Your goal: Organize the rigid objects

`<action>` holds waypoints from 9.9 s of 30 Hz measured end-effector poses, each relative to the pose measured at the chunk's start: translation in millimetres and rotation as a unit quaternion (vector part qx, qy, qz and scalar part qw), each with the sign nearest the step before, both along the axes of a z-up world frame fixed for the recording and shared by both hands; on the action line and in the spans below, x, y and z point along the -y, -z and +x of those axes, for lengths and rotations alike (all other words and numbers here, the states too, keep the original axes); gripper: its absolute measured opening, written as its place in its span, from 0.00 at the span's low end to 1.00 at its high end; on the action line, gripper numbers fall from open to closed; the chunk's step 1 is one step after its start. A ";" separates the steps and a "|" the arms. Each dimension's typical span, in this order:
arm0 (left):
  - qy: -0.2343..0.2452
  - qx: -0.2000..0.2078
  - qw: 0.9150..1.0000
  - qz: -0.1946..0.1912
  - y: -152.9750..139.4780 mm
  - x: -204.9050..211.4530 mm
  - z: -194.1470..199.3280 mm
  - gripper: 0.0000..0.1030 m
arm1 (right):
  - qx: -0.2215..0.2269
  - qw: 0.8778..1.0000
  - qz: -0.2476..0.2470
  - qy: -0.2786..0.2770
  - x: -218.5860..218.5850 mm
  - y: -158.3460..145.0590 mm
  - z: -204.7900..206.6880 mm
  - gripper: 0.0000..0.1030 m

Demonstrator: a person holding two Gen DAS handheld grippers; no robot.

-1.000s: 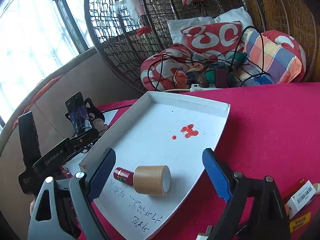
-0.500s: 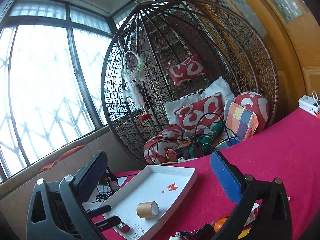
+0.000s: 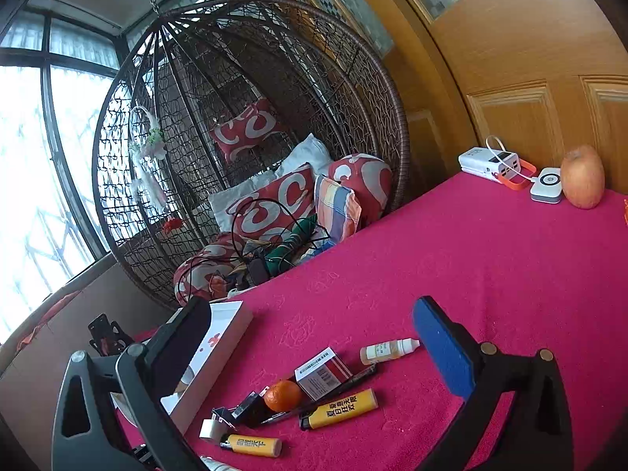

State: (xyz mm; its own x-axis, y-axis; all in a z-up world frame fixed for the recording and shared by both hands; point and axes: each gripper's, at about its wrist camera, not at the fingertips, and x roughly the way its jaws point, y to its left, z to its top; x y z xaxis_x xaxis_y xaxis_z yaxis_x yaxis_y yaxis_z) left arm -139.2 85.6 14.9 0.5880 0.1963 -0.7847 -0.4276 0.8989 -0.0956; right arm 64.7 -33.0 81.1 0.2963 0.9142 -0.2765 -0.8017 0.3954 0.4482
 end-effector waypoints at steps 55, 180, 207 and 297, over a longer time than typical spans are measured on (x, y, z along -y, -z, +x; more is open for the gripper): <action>-0.079 0.150 0.986 0.006 -54.9 -22.9 -61.2 0.66 | 0.085 0.971 -0.119 -0.189 -58.9 -11.4 -61.1 0.48; -0.210 0.216 0.953 0.021 -77.7 -111.8 -115.0 1.00 | 0.032 0.995 0.062 -0.066 -44.4 -41.4 -53.7 1.00; -0.064 -0.001 0.996 0.056 -15.9 -65.0 7.8 0.62 | -0.059 0.998 -0.019 -0.018 -13.7 24.2 13.0 1.00; -0.141 0.148 0.977 0.067 -71.6 -72.9 -83.1 0.25 | 0.036 0.960 -0.135 -0.244 -89.0 0.1 -78.2 0.39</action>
State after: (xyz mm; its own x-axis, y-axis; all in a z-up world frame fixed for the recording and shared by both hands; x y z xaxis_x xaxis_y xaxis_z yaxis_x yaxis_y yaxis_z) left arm -222.2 158.5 86.4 0.6925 0.4718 -0.5457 -0.6314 0.7623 -0.1421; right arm -13.4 56.0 81.0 -0.1208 0.8473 -0.5171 -0.9461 0.0594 0.3183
